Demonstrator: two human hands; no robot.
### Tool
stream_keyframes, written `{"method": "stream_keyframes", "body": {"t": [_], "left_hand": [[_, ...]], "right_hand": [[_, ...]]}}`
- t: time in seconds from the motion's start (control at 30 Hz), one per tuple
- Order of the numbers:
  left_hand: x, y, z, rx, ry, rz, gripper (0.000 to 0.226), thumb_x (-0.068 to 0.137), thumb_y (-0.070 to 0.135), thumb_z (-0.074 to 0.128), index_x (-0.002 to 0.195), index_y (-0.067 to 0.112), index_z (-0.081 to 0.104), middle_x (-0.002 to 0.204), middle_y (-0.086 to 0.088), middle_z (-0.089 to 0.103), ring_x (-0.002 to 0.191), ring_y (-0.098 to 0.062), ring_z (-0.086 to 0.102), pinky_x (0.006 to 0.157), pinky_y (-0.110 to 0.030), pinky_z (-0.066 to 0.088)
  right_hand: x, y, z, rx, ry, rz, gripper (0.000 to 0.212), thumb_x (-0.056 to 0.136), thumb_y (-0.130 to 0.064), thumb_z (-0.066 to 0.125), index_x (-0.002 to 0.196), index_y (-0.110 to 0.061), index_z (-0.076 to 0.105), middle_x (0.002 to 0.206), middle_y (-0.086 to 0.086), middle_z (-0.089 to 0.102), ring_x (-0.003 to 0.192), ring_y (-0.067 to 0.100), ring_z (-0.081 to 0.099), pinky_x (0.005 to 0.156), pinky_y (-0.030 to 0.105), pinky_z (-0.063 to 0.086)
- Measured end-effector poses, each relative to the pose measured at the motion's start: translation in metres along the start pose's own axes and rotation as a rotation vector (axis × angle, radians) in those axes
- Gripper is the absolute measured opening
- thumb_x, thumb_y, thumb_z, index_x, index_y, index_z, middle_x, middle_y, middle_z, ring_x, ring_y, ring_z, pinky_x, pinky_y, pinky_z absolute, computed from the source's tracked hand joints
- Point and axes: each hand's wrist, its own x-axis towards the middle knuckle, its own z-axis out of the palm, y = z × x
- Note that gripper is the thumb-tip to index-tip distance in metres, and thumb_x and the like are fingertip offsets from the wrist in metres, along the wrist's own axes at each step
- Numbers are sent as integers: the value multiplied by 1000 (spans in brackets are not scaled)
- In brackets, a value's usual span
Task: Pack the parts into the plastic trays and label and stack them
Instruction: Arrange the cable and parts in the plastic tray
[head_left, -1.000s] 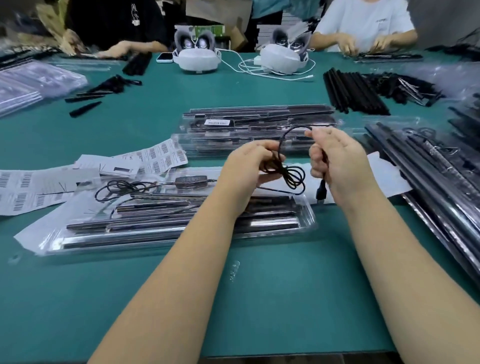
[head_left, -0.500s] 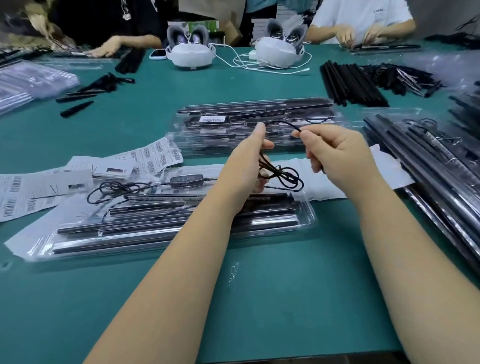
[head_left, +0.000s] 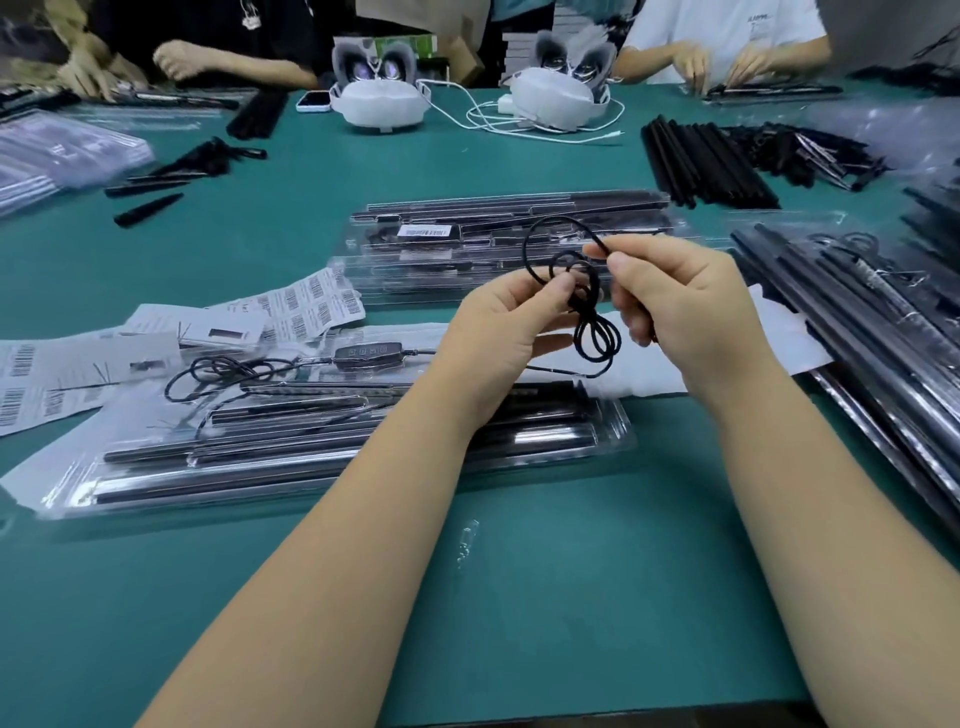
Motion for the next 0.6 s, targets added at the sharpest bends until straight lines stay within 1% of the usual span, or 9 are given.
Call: {"method": "stream_keyframes", "body": {"t": [0.07,0.13,0.2,0.27,0.37,0.43,0.5,0.53,0.6], "left_hand": [[2,0,2,2,57,-8,20,99,19,48,89,13,65,90,-4,73,81,-15,70,70,-25,54],[3,2,2,-51,91,-65,24,101,17,42,88,10,61,82,-2,73,72,-15,70,64,-24,54],[4,4,0,-149,116,-140,24,102,15,39,88,9,57,81,-4,71,69,-17,67,62,-26,55],[5,7,-3,-273,123,-208,21,101,11,38,89,9,55,78,-6,69,70,-21,64,65,-30,57],[6,11,-4,-381,122,-252,24,95,10,38,80,9,57,65,-3,63,67,-20,59,71,-36,55],[6,12,-2,-327,132,-246,26,94,21,40,77,10,57,67,-1,58,69,-19,56,69,-35,54],[5,10,-1,-202,129,-202,28,93,37,50,85,12,60,80,-3,59,79,-20,57,68,-34,54],[3,9,-2,-145,103,-162,26,88,41,59,91,15,61,87,-3,59,85,-20,58,69,-33,54],[1,5,-3,-30,34,-55,30,76,36,71,100,20,60,90,3,63,87,-17,61,75,-33,56]], "right_hand": [[-1,-1,-1,-7,-43,9,24,94,-6,52,95,-21,71,54,-10,53,44,7,40,42,16,34],[-2,-2,-2,-52,-89,55,22,93,-7,53,93,-18,71,53,-10,54,41,6,41,39,12,32],[-1,-2,-4,-122,-101,137,22,92,-8,53,83,-18,70,51,-10,53,39,5,40,36,11,29],[0,-2,-7,-193,-91,222,23,90,-11,53,73,-17,67,50,-10,52,38,5,39,34,10,26],[3,0,-11,-259,-54,308,22,87,-15,53,70,-18,67,50,-10,51,38,6,38,34,10,25],[4,1,-13,-268,-50,290,21,88,-16,55,74,-18,70,50,-11,52,39,6,38,34,12,27],[3,1,-12,-247,-82,253,21,90,-15,57,77,-19,73,51,-10,54,41,5,40,37,13,32],[2,1,-11,-231,-92,239,22,90,-14,57,77,-20,73,51,-10,54,41,6,40,38,14,33],[2,1,-9,-200,-79,229,23,91,-12,56,76,-21,71,51,-9,54,41,6,40,37,13,32]]}}
